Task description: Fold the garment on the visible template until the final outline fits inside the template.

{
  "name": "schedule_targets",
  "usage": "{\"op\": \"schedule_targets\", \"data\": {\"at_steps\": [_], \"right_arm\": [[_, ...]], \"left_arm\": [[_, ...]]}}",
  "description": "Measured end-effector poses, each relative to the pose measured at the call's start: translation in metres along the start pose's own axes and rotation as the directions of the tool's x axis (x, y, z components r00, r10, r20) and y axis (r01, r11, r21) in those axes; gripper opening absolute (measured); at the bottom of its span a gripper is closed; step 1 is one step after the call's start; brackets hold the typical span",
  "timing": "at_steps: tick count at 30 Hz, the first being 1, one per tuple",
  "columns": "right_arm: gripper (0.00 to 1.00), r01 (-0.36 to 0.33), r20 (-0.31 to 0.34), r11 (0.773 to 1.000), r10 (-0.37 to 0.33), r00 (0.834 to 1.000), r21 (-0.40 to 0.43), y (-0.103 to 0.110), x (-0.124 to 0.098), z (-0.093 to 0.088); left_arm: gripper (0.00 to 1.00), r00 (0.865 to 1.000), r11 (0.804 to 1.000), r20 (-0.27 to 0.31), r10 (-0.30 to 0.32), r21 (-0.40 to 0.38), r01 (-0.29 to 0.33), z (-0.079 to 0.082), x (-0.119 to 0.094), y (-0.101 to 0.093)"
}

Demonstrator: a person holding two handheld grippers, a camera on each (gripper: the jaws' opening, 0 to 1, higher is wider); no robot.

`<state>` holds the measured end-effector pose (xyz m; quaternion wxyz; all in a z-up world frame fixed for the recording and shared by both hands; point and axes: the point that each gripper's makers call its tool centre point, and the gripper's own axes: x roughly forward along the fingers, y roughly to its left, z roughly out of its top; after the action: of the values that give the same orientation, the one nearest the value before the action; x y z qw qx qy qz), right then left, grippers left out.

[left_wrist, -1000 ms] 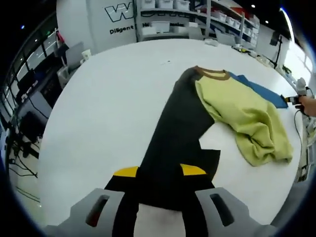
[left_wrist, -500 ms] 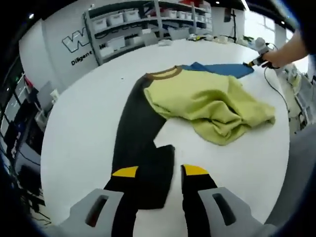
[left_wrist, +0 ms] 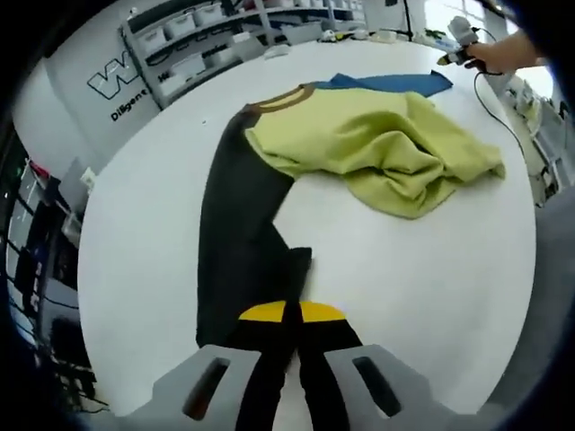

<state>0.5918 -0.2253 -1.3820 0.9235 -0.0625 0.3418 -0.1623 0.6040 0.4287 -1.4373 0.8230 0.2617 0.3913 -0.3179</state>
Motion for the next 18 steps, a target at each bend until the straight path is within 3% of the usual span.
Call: {"op": "schedule_targets", "data": {"at_steps": [1,4,7,9,11,12,13,14,16,18], "right_arm": [[0.00,-0.024,0.007,1.000,0.024,1.000,0.000,0.008,0.000,0.004],[0.00,-0.070,0.036,0.997,0.071,0.997,-0.015,0.026,0.002,0.013],[0.00,-0.092,0.038,0.996,0.093,0.995,-0.016,0.040,0.003,0.014],[0.01,-0.113,0.042,0.993,0.114,0.993,-0.020,0.051,0.003,0.015],[0.01,-0.136,0.044,0.991,0.137,0.990,-0.019,0.062,0.003,0.014],[0.02,-0.151,0.048,0.988,0.152,0.987,-0.021,0.068,0.002,0.015],[0.02,-0.161,0.053,0.987,0.162,0.985,-0.028,0.073,0.001,0.016],[0.03,-0.173,0.058,0.984,0.175,0.983,-0.033,0.079,0.000,0.017],[0.04,-0.205,0.073,0.978,0.207,0.976,-0.038,0.091,-0.003,0.021],[0.06,-0.220,0.075,0.974,0.223,0.972,-0.052,0.099,-0.005,0.022]], "left_arm": [[0.05,0.999,0.999,0.032,-0.008,-0.031,0.009,0.001,-0.005,0.001],[0.18,0.999,0.988,0.044,0.028,-0.151,-0.021,-0.006,-0.017,0.013],[0.19,0.994,0.949,0.081,0.066,-0.314,-0.037,-0.016,-0.031,0.028],[0.21,0.994,0.926,0.057,0.095,-0.372,-0.067,-0.028,-0.033,0.036],[0.27,0.992,0.871,-0.016,0.123,-0.477,-0.115,-0.048,-0.035,0.044],[0.29,0.991,0.825,0.003,0.137,-0.555,-0.112,-0.049,-0.036,0.046],[0.29,0.991,0.799,0.012,0.131,-0.593,-0.098,-0.050,-0.036,0.045],[0.29,0.994,0.748,0.032,0.103,-0.661,-0.056,-0.049,-0.035,0.040],[0.32,0.995,0.686,0.056,0.080,-0.727,-0.014,-0.046,-0.031,0.033],[0.33,0.996,0.642,0.063,0.060,-0.767,0.010,-0.042,-0.028,0.026]]}}
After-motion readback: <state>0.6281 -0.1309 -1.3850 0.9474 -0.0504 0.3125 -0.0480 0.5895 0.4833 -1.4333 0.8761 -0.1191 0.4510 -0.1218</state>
